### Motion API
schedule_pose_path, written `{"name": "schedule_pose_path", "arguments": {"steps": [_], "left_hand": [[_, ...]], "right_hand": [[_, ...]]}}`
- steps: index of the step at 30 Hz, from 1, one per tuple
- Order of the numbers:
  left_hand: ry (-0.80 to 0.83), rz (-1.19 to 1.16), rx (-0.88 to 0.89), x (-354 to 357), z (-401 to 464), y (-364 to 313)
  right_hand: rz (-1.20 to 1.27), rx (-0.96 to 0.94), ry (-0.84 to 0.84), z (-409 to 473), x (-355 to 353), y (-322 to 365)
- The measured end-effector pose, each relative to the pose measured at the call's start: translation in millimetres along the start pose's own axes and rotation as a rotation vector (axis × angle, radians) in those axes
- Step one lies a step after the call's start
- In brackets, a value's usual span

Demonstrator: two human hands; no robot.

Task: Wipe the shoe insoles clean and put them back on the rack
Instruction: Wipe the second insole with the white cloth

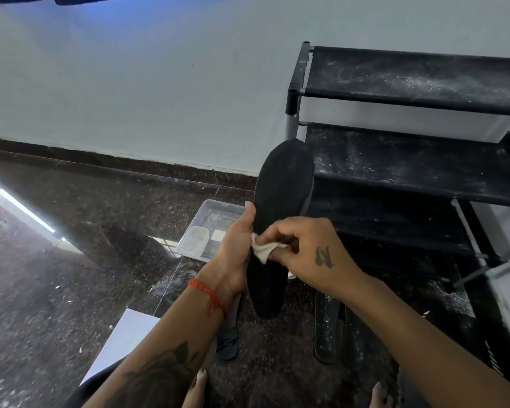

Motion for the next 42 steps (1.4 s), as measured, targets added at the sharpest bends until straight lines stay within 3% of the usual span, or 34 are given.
{"name": "schedule_pose_path", "arguments": {"steps": [3, 6, 8, 12, 15, 19, 22, 25, 28, 34, 36, 39, 42], "left_hand": [[-0.006, 0.002, 0.027, -2.7, 2.7, -3.0], [0.010, 0.026, 0.020, 0.6, 2.5, -0.1], [0.004, 0.032, -0.001, 1.5, 1.4, 3.0], [-0.018, 0.013, -0.008, -4.6, 2.4, 0.9], [0.001, 0.021, -0.002, -6.1, 4.1, -1.1], [0.014, 0.062, -0.022, -3.3, 6.1, 4.3], [0.002, 0.043, -0.048, -4.2, 6.5, 7.8], [-0.049, 0.063, -0.046, -8.3, 6.0, 5.8], [-0.061, 0.052, 0.023, -9.1, 5.7, -2.2], [0.019, 0.060, 0.029, 1.1, 3.7, -3.0], [0.015, 0.044, 0.021, -0.3, 4.0, -1.1], [0.001, 0.079, 0.000, -4.2, 3.6, -1.0], [-0.002, 0.089, -0.033, -1.5, -0.5, -0.3]], "right_hand": [[-0.173, -0.148, 0.039, -1.4, -4.7, 2.4], [-0.378, -0.102, -0.196, 0.3, -15.2, -8.8], [-0.380, -0.054, -0.254, -0.1, -11.7, -8.7], [-0.156, -0.075, -0.063, -1.8, 1.1, 4.8], [-0.273, -0.137, 0.099, -1.9, -2.2, 6.3], [-0.517, -0.062, -0.136, -1.5, -17.2, -5.8], [-0.386, -0.014, -0.177, -3.5, -7.3, -4.2], [-0.157, -0.041, -0.035, -4.3, 2.0, 5.8], [-0.105, -0.033, 0.153, -4.7, 0.2, 9.2], [0.355, 0.296, -0.050, 1.2, -24.0, -14.6], [0.160, 0.254, -0.089, 0.4, -14.9, -17.0], [-0.366, 0.093, -0.234, -1.9, -9.6, -11.7], [-0.367, 0.010, -0.291, -2.0, -11.5, -6.6]]}}
Point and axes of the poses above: each hand's wrist, its own z-axis towards the middle knuckle, its own x-axis out of the palm, y = z × x, the point moved 5 cm from there along z, towards the middle knuckle, and after that the axes turned 10 degrees about -z, right-handed, at the moved point
